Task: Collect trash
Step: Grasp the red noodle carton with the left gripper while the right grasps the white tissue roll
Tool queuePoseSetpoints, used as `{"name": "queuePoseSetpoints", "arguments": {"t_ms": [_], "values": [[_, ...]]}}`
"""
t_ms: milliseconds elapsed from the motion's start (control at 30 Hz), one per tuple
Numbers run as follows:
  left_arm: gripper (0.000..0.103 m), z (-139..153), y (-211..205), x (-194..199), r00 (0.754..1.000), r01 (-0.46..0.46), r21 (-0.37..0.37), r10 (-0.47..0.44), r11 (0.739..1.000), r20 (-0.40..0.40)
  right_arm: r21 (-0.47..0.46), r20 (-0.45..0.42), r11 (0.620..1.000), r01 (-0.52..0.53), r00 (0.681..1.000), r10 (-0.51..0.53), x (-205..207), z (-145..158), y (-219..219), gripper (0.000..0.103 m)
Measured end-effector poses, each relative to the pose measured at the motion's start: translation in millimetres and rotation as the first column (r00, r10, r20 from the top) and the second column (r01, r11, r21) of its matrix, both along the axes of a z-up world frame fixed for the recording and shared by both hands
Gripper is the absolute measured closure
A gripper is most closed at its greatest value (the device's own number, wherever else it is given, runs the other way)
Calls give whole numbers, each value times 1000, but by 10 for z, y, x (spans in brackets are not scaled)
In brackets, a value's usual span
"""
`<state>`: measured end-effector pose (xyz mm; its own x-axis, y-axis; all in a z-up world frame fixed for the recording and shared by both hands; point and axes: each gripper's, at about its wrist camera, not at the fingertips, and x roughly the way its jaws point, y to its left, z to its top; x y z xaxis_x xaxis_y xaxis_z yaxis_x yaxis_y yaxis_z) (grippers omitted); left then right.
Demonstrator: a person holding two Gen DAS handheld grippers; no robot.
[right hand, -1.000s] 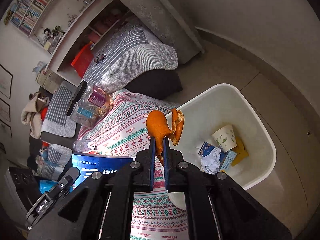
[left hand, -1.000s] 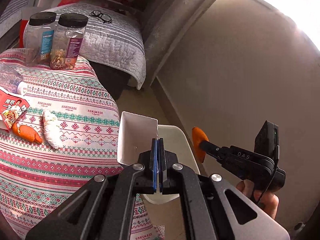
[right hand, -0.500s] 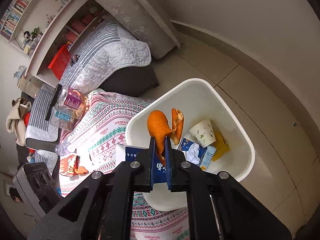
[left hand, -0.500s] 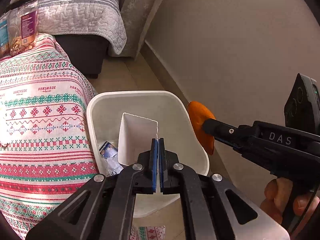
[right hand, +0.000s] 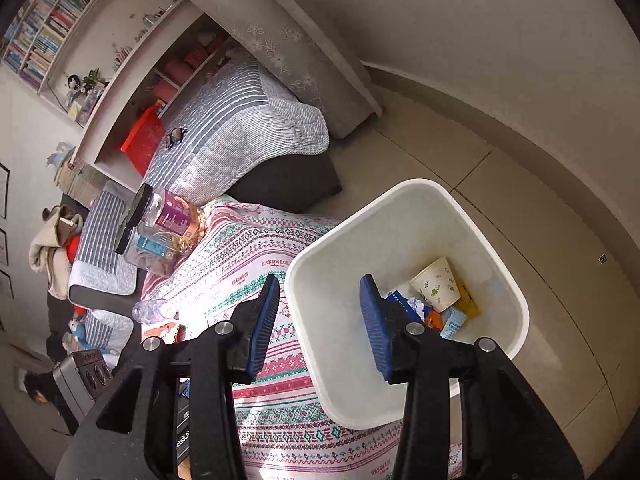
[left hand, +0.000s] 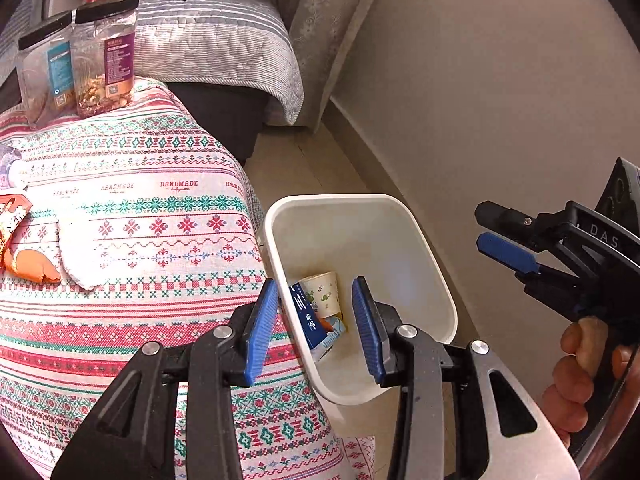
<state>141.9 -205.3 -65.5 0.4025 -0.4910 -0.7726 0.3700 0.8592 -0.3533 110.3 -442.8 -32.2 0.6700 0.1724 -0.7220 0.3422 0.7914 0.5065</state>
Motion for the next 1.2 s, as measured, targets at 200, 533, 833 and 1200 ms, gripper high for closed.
{"name": "queuePoseSetpoints", "arguments": {"t_ms": [200,533,833,1200], "values": [[59,165,706,4,994,-106,45,105,993,18,-34,41,997,-76,996,77,82,123,365,54],[50,351,2297,44,912,-409,60,410,911,-18,-129,7,940,-315,948,318,394,110,1396,47],[43,184,3134,281,849,-520,7,518,854,-108,-204,-113,864,-461,887,447,625,-189,2219,44],[36,-107,3318,782,852,-504,28,502,863,-147,-252,-208,814,-523,851,482,913,-515,2638,38]]}}
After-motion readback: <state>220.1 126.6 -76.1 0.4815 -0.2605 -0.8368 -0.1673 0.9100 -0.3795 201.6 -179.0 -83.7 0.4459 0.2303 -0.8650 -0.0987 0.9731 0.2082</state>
